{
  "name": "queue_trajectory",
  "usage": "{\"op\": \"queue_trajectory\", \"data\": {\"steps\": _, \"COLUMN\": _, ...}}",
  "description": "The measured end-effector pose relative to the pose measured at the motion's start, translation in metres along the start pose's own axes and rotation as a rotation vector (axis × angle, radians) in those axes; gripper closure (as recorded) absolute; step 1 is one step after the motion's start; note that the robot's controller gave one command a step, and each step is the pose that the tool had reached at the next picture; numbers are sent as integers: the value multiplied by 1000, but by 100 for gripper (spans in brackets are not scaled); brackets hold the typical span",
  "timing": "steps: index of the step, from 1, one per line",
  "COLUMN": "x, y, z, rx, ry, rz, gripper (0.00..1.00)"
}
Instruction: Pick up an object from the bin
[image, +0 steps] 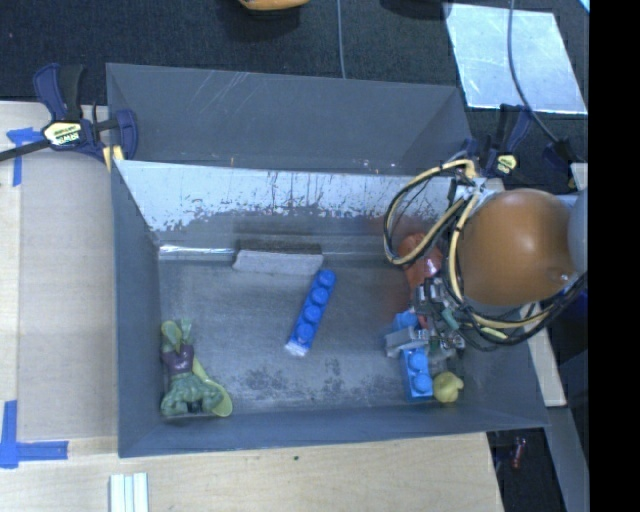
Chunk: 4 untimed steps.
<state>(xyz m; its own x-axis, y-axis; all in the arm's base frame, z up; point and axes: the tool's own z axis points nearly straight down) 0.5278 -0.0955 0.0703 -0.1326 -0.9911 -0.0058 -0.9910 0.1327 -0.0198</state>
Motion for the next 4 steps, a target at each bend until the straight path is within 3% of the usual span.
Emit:
{"op": "queue_trajectory", "data": {"steps": 1, "x": -1, "y": 3, "z": -23, "rx": -12, "ry": -2, "rz": 0, "gripper": 100}}
{"op": "queue_trajectory", "data": {"steps": 2, "x": -1, "y": -1, "z": -66, "rx": 1, "ry": 0, "rz": 1, "gripper": 100}}
{"op": "queue_trajectory", "data": {"steps": 4, "x": -2, "y": 0, "z": -106, "rx": -9, "ry": -3, "rz": 1, "gripper": 100}}
